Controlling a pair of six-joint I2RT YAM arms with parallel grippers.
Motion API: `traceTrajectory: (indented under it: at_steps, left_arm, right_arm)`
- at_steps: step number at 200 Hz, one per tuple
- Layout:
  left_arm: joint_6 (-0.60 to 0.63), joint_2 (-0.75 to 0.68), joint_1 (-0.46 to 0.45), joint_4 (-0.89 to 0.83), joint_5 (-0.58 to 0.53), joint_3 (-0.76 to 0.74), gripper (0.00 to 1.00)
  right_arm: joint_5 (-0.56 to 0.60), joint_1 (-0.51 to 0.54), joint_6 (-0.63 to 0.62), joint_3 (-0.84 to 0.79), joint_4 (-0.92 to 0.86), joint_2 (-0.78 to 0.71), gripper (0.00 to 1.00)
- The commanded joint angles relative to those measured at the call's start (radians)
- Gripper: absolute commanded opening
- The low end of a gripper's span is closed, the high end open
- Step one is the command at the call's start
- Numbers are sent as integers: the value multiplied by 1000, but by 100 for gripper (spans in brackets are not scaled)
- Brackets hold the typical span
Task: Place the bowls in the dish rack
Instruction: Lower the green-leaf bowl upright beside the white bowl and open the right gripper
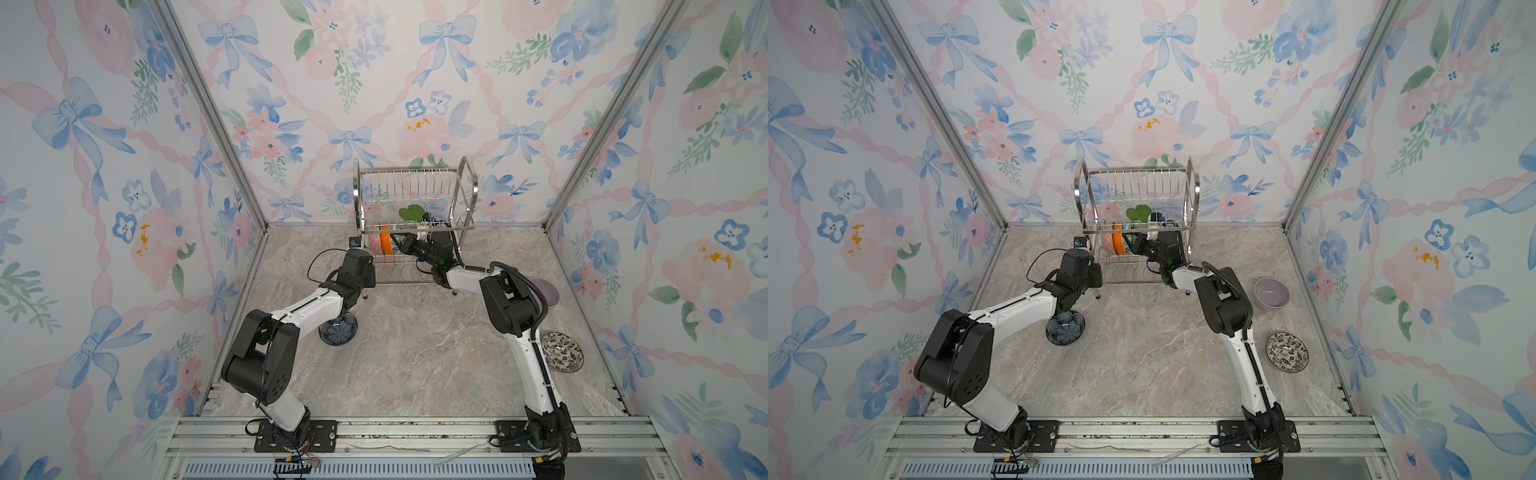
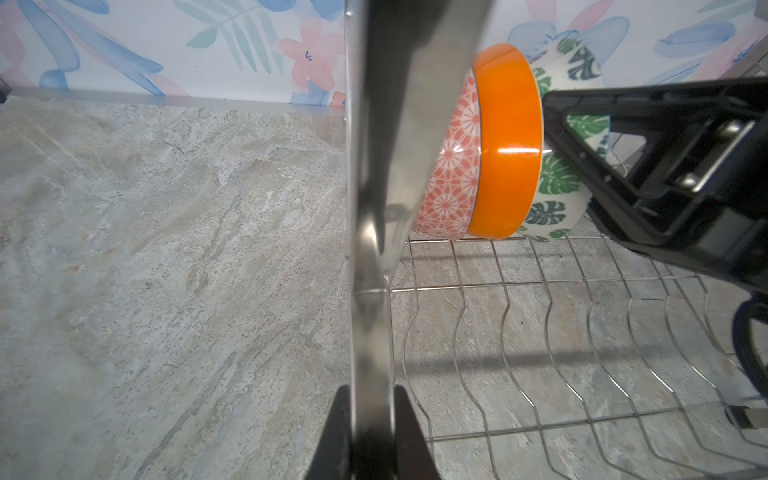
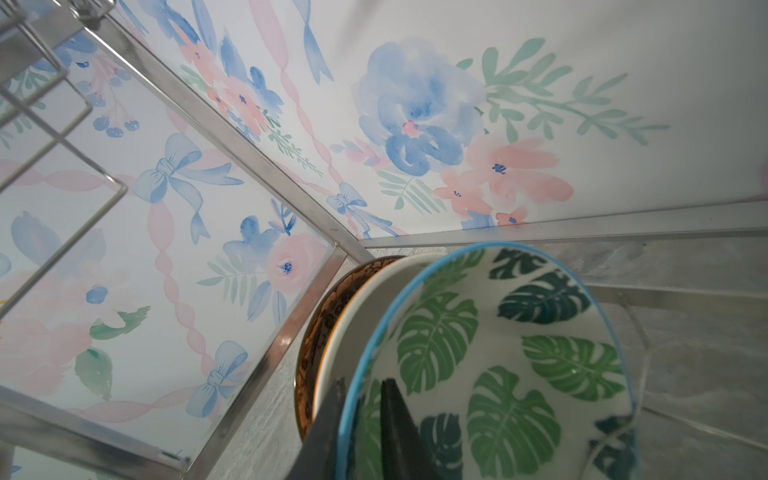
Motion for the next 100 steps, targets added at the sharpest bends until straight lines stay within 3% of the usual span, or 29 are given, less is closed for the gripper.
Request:
traceTrajectory:
  at_steps: [1,60,100]
  left_arm:
    - [52,16,-14,-40,8,8,0]
    - [50,10,-17,-46,-7,11,0]
    - [45,0,-18,-45,-12,10,2]
  right_arm:
    - [28,-14,-53,-20,-65,-60,23]
    - [21,-14,-58,-95,-30,-122,39]
    - [50,-5,-45,-231,50,-209,47]
